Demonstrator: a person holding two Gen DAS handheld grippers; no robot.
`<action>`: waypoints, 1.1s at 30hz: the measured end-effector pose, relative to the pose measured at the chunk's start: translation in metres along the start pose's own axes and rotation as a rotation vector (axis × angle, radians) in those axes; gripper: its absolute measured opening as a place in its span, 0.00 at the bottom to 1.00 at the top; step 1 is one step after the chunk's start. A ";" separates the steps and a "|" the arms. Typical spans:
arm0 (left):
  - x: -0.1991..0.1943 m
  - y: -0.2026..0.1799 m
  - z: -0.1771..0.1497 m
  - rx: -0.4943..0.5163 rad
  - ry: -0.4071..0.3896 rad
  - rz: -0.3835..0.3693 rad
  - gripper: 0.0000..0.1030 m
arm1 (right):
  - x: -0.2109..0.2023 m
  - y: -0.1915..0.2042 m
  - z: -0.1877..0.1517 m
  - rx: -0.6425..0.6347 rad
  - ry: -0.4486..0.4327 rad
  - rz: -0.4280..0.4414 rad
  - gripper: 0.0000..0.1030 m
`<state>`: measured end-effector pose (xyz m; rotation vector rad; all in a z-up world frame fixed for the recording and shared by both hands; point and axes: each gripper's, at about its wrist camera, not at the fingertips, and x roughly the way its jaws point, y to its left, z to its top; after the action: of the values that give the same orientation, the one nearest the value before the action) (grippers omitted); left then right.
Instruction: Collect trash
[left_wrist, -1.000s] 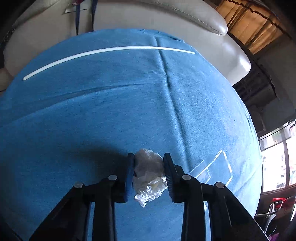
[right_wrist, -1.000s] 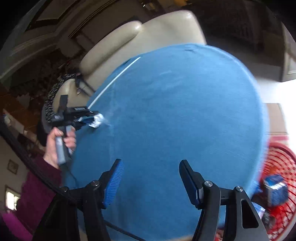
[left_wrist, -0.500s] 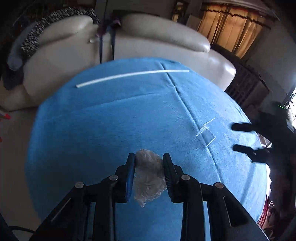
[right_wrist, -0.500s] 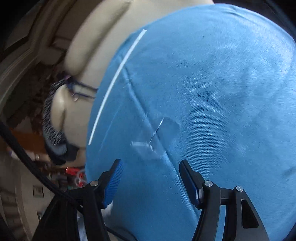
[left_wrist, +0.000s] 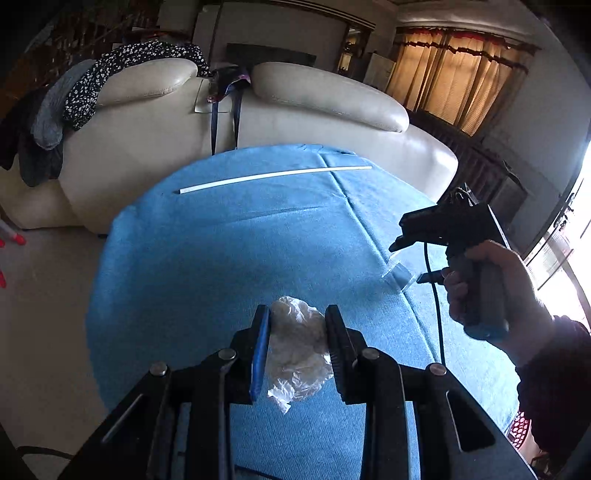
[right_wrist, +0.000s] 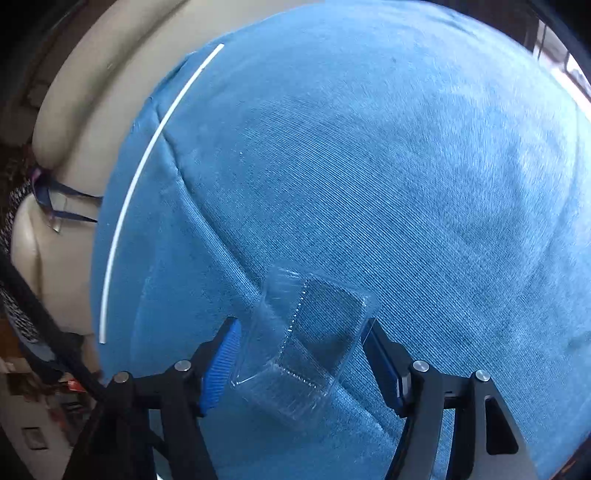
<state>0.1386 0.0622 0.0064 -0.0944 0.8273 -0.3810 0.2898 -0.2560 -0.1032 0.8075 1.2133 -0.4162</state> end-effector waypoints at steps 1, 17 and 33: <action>-0.001 0.000 -0.001 -0.003 0.001 -0.003 0.31 | -0.001 0.004 -0.002 -0.025 -0.013 -0.014 0.69; -0.001 -0.051 -0.010 0.031 0.018 -0.071 0.31 | -0.038 -0.031 -0.031 -0.390 0.009 0.015 0.54; 0.054 -0.133 -0.081 0.183 0.192 -0.109 0.31 | -0.096 -0.151 -0.128 -0.582 0.040 0.013 0.57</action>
<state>0.0735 -0.0758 -0.0560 0.0686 0.9754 -0.5728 0.0724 -0.2736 -0.0784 0.3218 1.2761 -0.0239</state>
